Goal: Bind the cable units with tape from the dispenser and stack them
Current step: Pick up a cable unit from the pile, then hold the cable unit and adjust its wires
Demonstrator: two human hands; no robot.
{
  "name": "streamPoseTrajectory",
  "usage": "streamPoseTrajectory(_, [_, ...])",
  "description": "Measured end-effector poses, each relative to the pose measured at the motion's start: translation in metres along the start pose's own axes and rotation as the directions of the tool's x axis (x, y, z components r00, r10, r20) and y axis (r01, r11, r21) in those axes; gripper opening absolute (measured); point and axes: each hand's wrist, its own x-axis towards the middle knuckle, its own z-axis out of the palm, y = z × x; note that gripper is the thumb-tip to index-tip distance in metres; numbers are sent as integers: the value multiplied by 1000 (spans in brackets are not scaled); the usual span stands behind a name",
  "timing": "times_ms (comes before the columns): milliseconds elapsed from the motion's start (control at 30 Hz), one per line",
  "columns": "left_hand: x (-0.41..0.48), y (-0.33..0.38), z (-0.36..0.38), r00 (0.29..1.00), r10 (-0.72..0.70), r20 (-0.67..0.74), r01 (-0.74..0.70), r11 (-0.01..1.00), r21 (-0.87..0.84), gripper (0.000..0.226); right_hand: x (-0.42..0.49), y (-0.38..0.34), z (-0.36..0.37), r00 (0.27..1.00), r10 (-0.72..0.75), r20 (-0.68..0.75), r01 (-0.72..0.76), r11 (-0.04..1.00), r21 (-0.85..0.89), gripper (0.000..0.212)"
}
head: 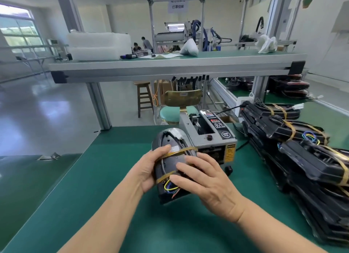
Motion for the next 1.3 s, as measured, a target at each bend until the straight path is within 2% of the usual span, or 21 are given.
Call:
streamPoseTrajectory(100, [5, -11, -10, 992, -105, -70, 105, 994, -11, 43, 6, -10, 7, 986, 169, -3, -166, 968, 189, 55])
streamPoseTrajectory(167, [7, -20, -18, 981, -152, -118, 149, 988, -36, 34, 5, -14, 9, 957, 285, 62, -290, 910, 297, 55])
streamPoseTrajectory(267, [9, -30, -28, 963, -169, -211, 174, 985, 7, 37, -2, -17, 10, 915, 365, 170, -402, 844, 354, 50])
streamPoseTrajectory(333, [11, -31, -32, 952, -63, -298, 133, 967, 218, 35, -5, -18, 14, 891, 405, 207, -455, 809, 373, 49])
streamPoseTrajectory(400, [11, -30, -35, 913, 183, -366, 22, 870, 492, 27, -7, -18, 18, 876, 428, 220, -481, 790, 379, 53])
streamPoseTrajectory(433, [7, -28, -36, 886, 306, -348, -58, 818, 572, 31, -6, -18, 20, 873, 437, 219, -489, 780, 390, 53])
streamPoseTrajectory(500, [-3, -25, -41, 860, 478, -180, -285, 742, 607, 41, -4, -17, 23, 863, 455, 219, -504, 753, 423, 53])
streamPoseTrajectory(533, [-10, -25, -43, 854, 516, -59, -386, 706, 595, 51, -2, -16, 25, 861, 461, 216, -508, 743, 436, 54])
streamPoseTrajectory(600, [-25, -26, -43, 843, 514, 156, -501, 645, 577, 68, 1, -14, 29, 859, 471, 200, -507, 731, 456, 55])
streamPoseTrajectory(667, [-34, -28, -43, 842, 460, 282, -530, 607, 592, 78, 2, -11, 31, 856, 482, 188, -508, 717, 477, 56])
streamPoseTrajectory(733, [-35, -34, -44, 840, 435, 326, -525, 497, 690, 90, 2, -11, 32, 852, 489, 188, -510, 691, 512, 59])
streamPoseTrajectory(800, [-34, -40, -45, 800, 505, 323, -529, 341, 777, 96, 0, -14, 32, 845, 499, 194, -516, 661, 545, 62])
streamPoseTrajectory(867, [-31, -45, -42, 728, 597, 338, -564, 241, 790, 87, -3, -19, 33, 807, 553, 207, -562, 609, 560, 63])
streamPoseTrajectory(967, [-28, -48, -38, 691, 615, 379, -604, 204, 771, 73, -14, -25, 30, 696, 675, 246, -673, 494, 550, 70])
streamPoseTrajectory(1033, [-27, -47, -36, 679, 628, 380, -612, 198, 766, 70, -21, -25, 25, 613, 762, 210, -728, 441, 525, 62])
streamPoseTrajectory(1067, [-26, -46, -36, 661, 641, 391, -617, 167, 769, 70, -24, -23, 22, 536, 827, 171, -759, 384, 526, 53])
streamPoseTrajectory(1100, [-26, -45, -35, 643, 648, 409, -620, 126, 775, 72, -26, -20, 20, 423, 896, 135, -788, 291, 542, 40])
streamPoseTrajectory(1167, [-25, -43, -34, 645, 637, 423, -617, 107, 780, 76, -28, -7, 19, 147, 981, 130, -784, 35, 620, 19])
streamPoseTrajectory(1200, [-25, -43, -34, 658, 626, 418, -613, 123, 781, 77, -28, 0, 20, 28, 986, 166, -745, -90, 661, 15])
streamPoseTrajectory(1233, [-25, -44, -34, 669, 617, 414, -609, 137, 781, 78, -27, 7, 20, -59, 977, 204, -692, -187, 698, 15])
streamPoseTrajectory(1300, [-26, -45, -34, 678, 607, 414, -606, 143, 782, 81, -25, 18, 20, -138, 961, 239, -609, -273, 745, 13])
